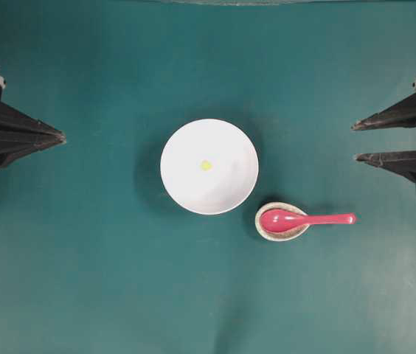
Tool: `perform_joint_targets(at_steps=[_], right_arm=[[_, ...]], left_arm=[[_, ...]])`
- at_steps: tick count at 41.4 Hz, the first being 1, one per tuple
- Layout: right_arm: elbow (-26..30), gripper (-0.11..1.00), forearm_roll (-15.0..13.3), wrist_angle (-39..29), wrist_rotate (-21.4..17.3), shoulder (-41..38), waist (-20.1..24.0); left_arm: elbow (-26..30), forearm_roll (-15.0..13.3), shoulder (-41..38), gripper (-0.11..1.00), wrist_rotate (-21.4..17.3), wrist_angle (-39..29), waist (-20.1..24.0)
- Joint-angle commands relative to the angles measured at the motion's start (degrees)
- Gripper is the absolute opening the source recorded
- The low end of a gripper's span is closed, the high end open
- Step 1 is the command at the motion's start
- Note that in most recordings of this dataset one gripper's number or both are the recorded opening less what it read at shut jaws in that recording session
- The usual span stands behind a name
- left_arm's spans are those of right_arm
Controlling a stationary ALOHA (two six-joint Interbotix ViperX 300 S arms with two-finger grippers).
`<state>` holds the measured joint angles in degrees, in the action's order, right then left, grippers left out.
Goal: Scoop the yellow hexagonal prism block from the bowl with a spoon using the right arm.
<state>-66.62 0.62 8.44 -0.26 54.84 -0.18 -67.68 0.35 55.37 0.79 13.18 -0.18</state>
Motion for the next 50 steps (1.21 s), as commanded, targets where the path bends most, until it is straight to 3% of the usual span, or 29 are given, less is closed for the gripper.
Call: perform_joint_targets(at_steps=[1, 12, 30, 50], right_arm=[[0.44, 0.54, 0.35, 0.18, 0.00, -1.14, 0.00], [-3.16, 0.54, 1.23, 3.16, -0.35, -6.24, 0.88], [-9.93, 0.54, 7.03, 22.06, -0.35, -20.21, 7.47], [-13.71, 0.54, 16.17, 47.02, -0.35, -39.64, 18.63]], left_arm=[[1.67, 0.09, -0.26, 0.03, 0.09, 0.35, -0.09], [1.58, 0.09, -0.35, 0.03, 0.00, 0.35, -0.09], [1.67, 0.18, -0.35, 0.03, -0.53, 0.44, -0.09], [1.67, 0.18, -0.35, 0.03, -0.97, 0.44, -0.09]])
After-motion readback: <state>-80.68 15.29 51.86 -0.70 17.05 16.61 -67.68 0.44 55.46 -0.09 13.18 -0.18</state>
